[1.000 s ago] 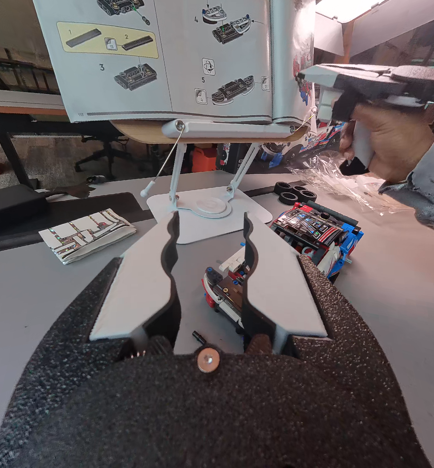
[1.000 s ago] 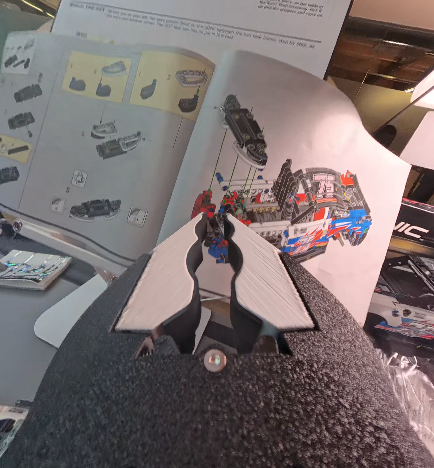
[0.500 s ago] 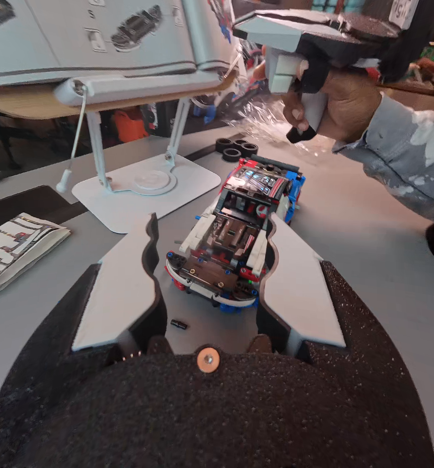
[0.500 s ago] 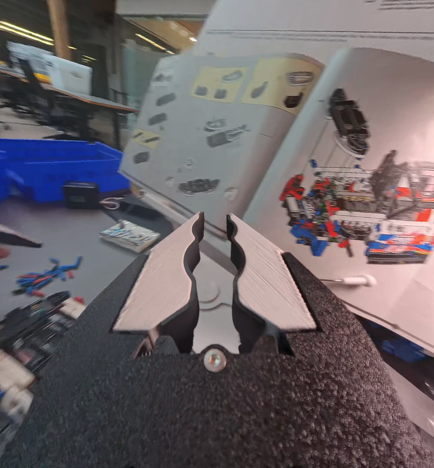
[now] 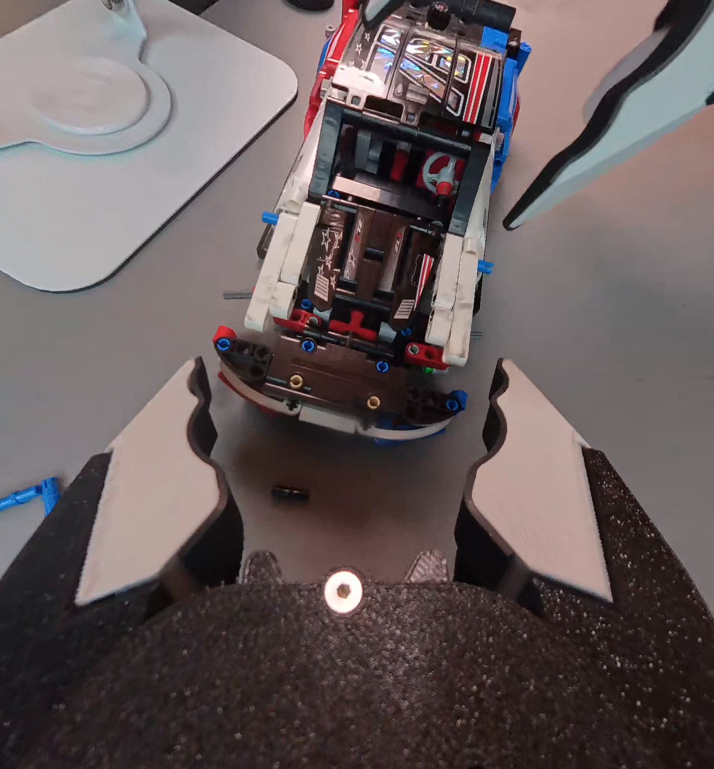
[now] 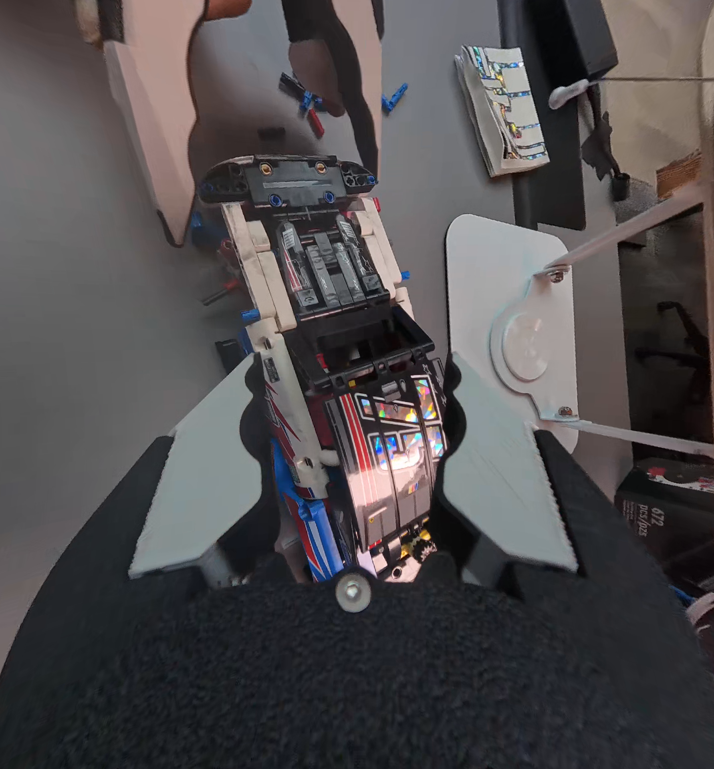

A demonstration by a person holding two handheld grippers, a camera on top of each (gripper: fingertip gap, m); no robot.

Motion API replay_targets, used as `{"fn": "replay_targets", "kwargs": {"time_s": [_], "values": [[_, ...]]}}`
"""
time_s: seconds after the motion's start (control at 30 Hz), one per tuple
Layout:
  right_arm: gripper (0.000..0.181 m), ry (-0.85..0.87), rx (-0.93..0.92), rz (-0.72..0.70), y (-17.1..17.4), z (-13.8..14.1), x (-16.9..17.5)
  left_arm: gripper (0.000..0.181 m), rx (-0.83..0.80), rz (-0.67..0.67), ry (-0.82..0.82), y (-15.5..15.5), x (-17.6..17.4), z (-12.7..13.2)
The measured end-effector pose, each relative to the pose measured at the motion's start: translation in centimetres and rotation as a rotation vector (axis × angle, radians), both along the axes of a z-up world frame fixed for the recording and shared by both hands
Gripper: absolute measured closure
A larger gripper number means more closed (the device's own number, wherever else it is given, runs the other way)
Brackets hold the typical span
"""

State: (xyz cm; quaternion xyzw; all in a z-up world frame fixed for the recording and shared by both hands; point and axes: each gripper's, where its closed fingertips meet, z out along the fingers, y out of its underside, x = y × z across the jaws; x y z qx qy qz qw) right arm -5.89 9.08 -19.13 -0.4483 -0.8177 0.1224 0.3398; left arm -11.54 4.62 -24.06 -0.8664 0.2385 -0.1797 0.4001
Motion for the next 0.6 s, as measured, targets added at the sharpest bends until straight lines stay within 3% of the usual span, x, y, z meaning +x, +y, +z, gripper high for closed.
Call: {"fn": "replay_targets", "kwargs": {"time_s": [0.23,0.43,0.6], "values": [[0.104,0.025,-0.034,0.014,-2.8,-0.2,0.8,0.066,-0.012,-0.054,0.062,-2.6,2.0,-0.5],[0.120,0.092,-0.265,0.027,-8.4,0.2,5.1,0.069,-0.007,-0.272,0.056,-7.9,8.8,-0.4],[0.136,-0.036,-0.320,-0.015,-10.8,-1.6,9.3,0.081,0.026,-0.433,0.042,-9.8,13.7,-0.2]]}}
